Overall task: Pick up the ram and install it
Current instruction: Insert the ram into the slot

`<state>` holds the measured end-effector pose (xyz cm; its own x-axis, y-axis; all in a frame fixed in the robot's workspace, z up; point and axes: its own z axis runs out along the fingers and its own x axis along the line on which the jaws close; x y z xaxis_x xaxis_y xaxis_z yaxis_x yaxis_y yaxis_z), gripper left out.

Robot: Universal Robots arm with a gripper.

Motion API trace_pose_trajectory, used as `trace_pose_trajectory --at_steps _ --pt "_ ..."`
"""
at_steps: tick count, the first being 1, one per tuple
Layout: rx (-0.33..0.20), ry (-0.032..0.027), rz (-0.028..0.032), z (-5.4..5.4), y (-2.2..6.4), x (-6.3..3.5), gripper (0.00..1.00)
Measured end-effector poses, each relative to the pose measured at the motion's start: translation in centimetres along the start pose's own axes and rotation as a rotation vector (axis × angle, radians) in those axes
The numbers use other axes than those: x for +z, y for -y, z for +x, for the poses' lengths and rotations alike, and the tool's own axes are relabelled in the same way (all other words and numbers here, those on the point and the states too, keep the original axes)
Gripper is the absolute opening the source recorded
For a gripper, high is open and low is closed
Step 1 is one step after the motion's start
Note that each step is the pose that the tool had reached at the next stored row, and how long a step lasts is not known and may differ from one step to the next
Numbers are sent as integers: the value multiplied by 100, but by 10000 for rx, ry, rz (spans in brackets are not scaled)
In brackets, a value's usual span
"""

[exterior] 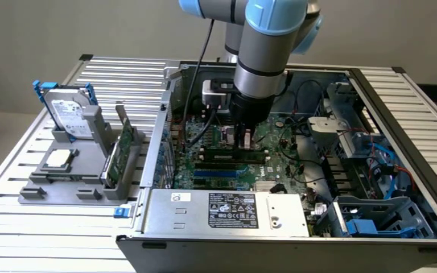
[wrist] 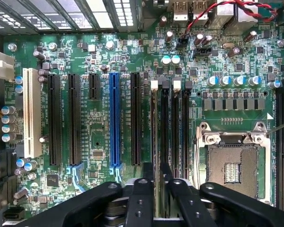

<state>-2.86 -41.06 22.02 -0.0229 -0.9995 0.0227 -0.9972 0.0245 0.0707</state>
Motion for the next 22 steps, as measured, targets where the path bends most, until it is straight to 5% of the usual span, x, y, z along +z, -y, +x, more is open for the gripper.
trace_pose_trajectory --at_steps 3,11,14,15,22 --pt "-5 1 -14 0 -1 -32 34" --pt "-6 -1 -31 8 -26 -356 34" --pt "-5 0 -36 9 -31 -410 25" --pt "-6 1 -36 9 -31 -410 13" --pt "-6 0 -38 9 -31 -411 11"
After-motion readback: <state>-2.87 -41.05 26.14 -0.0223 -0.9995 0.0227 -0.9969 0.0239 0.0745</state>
